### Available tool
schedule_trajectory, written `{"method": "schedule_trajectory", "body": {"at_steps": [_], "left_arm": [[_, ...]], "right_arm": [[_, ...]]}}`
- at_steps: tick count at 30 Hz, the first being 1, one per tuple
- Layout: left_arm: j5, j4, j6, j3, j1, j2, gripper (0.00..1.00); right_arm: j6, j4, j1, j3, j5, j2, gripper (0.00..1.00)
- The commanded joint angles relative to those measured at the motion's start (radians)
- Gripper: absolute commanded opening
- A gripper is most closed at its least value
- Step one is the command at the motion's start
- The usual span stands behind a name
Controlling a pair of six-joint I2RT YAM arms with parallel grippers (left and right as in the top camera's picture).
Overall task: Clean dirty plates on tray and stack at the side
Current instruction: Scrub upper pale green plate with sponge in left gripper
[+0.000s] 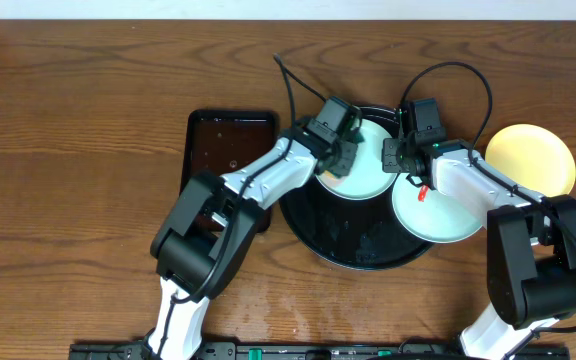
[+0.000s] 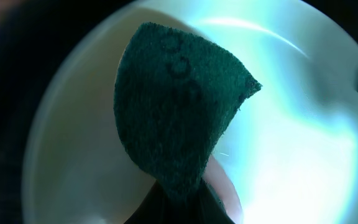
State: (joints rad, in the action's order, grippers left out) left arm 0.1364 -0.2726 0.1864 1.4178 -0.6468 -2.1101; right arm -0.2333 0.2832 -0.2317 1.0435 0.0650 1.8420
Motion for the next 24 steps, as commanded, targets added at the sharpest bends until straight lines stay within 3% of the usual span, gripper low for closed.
{"method": "schedule_trajectory", "body": {"at_steps": [1,11,18,24], "left_arm": [[0.164,-0.045,0.021,-0.023,-0.068,-0.073,0.08],[0.233,-0.051,0.021,-0.001,-0.041,-0.016,0.08],[0.131,-0.044,0.027,0.014,0.032,0.174,0.08],[0.097,-0.053,0.149,0.014,0.057,0.272,0.08]], "right_arm": [[0.006,-0.003,0.006,-0.006,0.005,0.010,0.01],[0.006,-0.003,0.006,-0.006,0.005,0.010,0.01],[0.006,-0.003,0.006,-0.006,0.005,0.010,0.01],[0.006,-0.003,0.006,-0.006,0.005,0.010,0.01]]}}
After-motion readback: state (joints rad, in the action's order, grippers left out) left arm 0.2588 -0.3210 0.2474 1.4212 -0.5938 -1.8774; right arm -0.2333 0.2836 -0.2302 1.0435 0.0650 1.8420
